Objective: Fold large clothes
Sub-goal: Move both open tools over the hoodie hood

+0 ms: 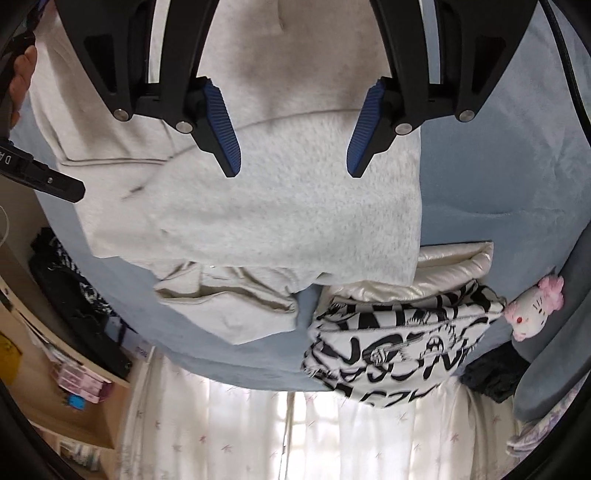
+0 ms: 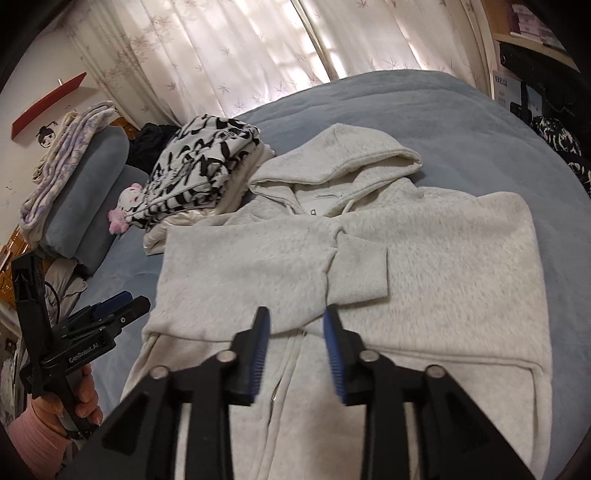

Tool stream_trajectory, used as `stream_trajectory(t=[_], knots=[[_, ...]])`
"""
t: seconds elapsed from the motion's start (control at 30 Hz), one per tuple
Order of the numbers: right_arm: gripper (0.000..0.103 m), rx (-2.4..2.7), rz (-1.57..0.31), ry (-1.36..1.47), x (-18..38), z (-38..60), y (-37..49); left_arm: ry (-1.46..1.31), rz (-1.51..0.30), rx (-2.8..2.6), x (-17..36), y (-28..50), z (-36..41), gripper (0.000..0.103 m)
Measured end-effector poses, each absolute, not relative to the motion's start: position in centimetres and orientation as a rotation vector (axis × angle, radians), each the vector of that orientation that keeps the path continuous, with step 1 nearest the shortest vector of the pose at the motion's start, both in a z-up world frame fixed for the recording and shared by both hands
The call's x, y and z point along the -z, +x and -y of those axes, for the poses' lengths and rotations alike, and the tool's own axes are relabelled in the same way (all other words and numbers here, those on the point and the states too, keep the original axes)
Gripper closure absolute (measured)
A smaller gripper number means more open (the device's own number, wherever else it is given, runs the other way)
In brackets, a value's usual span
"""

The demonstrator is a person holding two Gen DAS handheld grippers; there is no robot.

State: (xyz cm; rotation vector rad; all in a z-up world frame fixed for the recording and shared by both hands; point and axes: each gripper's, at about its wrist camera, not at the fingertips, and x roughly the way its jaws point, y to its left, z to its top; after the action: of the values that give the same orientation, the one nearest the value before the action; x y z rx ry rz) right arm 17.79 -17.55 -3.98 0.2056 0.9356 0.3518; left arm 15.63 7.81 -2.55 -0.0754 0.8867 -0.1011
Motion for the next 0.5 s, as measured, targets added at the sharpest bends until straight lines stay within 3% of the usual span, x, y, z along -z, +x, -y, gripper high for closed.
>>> stream_trajectory(t=[0.17,0.5], knots=[[0.070,-0.361,-0.917,0.207,1.3,18.1,15.7,-0.087,-0.846,0.122,-1.2,14.0,-8.2,0.034],[0.070,-0.343,-0.891,0.223,-3.9,21.5,16.7,-0.118,-0.837,0.171,-7.1,17.9,-9.2,0.034]])
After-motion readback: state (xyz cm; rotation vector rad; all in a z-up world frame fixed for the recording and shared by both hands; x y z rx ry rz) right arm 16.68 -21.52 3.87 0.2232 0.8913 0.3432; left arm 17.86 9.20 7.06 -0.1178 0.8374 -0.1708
